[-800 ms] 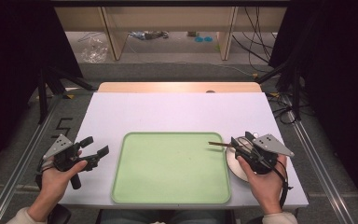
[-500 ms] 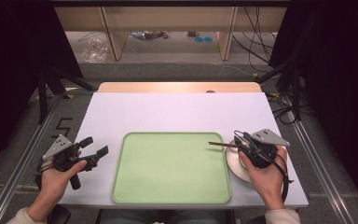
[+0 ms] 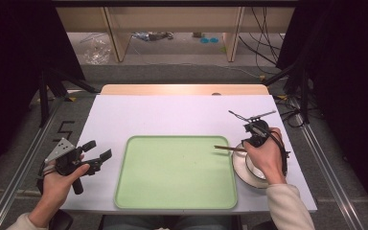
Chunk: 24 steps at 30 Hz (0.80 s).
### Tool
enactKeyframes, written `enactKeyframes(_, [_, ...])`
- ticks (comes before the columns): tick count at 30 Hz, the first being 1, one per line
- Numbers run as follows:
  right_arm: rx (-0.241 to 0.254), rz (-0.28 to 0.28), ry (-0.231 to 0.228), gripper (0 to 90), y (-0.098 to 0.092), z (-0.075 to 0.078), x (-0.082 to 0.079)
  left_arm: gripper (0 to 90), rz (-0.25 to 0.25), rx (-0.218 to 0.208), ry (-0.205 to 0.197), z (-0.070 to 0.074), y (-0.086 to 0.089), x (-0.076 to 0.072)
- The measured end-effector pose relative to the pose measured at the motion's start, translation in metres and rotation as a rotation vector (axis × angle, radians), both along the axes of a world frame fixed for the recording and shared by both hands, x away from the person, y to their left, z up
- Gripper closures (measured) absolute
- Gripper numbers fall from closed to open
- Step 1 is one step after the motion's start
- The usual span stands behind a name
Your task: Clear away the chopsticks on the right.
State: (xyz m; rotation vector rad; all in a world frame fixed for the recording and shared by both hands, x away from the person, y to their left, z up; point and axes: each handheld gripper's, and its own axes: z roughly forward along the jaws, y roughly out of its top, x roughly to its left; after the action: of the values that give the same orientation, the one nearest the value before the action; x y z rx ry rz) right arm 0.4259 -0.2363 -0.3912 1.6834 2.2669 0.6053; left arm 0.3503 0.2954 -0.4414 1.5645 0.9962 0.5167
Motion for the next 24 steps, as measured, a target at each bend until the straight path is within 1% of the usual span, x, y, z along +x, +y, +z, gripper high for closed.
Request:
enactKeyframes(1, [0.001, -0.004, 0.013, 90.0, 0.001, -0.003, 0.004, 18.7, 0.002, 0.0, 0.002, 0.0, 0.0, 0.0])
enactKeyframes(2, [-0.008, 0.007, 0.011, 90.0, 0.0, -0.008, 0.008, 18.8, 0.001, 0.0, 0.0, 0.0, 0.0, 0.0])
enactKeyframes(3, [-0.003, -0.007, 0.03, 90.0, 0.002, -0.011, 0.01, 18.8, 0.001, 0.0, 0.001, 0.0, 0.0, 0.0])
enactKeyframes(4, [-0.001, -0.007, 0.038, 90.0, 0.003, -0.015, 0.013, 18.8, 0.001, 0.0, 0.001, 0.0, 0.0, 0.0])
enactKeyframes(5, [-0.002, -0.02, 0.046, 90.0, 0.005, -0.018, 0.015, 18.8, 0.001, 0.0, 0.001, 0.0, 0.0, 0.0])
enactKeyframes(6, [0.004, -0.043, 0.064, 90.0, 0.008, -0.02, 0.016, 18.8, 0.0, -0.001, 0.001, 0.0, 0.0, 0.0])
enactKeyframes(7, [-0.008, -0.019, 0.064, 90.0, 0.007, -0.022, 0.018, 18.9, 0.0, 0.0, 0.002, 0.0, 0.0, 0.0])
enactKeyframes(8, [-0.012, -0.018, 0.054, 90.0, 0.007, -0.024, 0.02, 18.9, 0.001, 0.0, 0.002, 0.0, 0.0, 0.0])
enactKeyframes(9, [-0.015, -0.022, 0.064, 90.0, 0.007, -0.023, 0.02, 18.9, 0.001, 0.0, 0.003, 0.0, 0.0, 0.0])
enactKeyframes(10, [-0.021, -0.014, 0.059, 90.0, 0.007, -0.024, 0.021, 18.9, 0.001, 0.001, 0.004, 0.0, 0.0, 0.0])
enactKeyframes(11, [-0.013, -0.026, 0.06, 90.0, 0.009, -0.025, 0.021, 19.0, 0.001, 0.002, 0.004, 0.0, 0.0, 0.0])
enactKeyframes(13, [-0.04, 0.003, 0.053, 90.0, 0.007, -0.026, 0.023, 19.0, 0.001, 0.003, 0.004, 0.0, 0.0, 0.0])
enactKeyframes(14, [-0.036, -0.015, 0.067, 90.0, 0.008, -0.027, 0.022, 19.0, 0.001, 0.004, 0.004, 0.0, 0.0, 0.0])
enactKeyframes(15, [-0.019, -0.057, 0.084, 90.0, 0.012, -0.027, 0.022, 19.0, 0.001, 0.004, 0.004, 0.0, 0.0, 0.0])
enactKeyframes(16, [-0.021, -0.058, 0.098, 90.0, 0.012, -0.027, 0.022, 19.0, 0.002, 0.004, 0.004, 0.0, 0.0, 0.0])
enactKeyframes(18, [-0.025, -0.057, 0.093, 90.0, 0.012, -0.03, 0.023, 19.0, 0.002, 0.005, 0.005, 0.0, 0.0, 0.0])
enactKeyframes(19, [-0.014, -0.074, 0.103, 90.0, 0.013, -0.03, 0.023, 19.0, 0.001, 0.007, 0.004, 0.0, 0.0, 0.0])
enactKeyframes(20, [-0.014, -0.074, 0.103, 90.0, 0.013, -0.03, 0.023, 19.0, 0.001, 0.007, 0.004, 0.0, 0.0, 0.0])
enactKeyframes(21, [-0.039, -0.041, 0.102, 90.0, 0.011, -0.03, 0.023, 19.0, 0.002, 0.005, 0.004, 0.0, 0.0, 0.0])
enactKeyframes(22, [-0.029, -0.068, 0.104, 90.0, 0.013, -0.031, 0.024, 19.0, 0.001, 0.006, 0.005, 0.0, 0.0, 0.0])
enactKeyframes(23, [-0.039, -0.049, 0.105, 90.0, 0.011, -0.031, 0.024, 19.0, 0.001, 0.006, 0.005, 0.0, 0.0, 0.0])
enactKeyframes(24, [-0.028, -0.069, 0.099, 90.0, 0.012, -0.032, 0.025, 19.1, 0.0, 0.007, 0.004, 0.0, 0.0, 0.0])
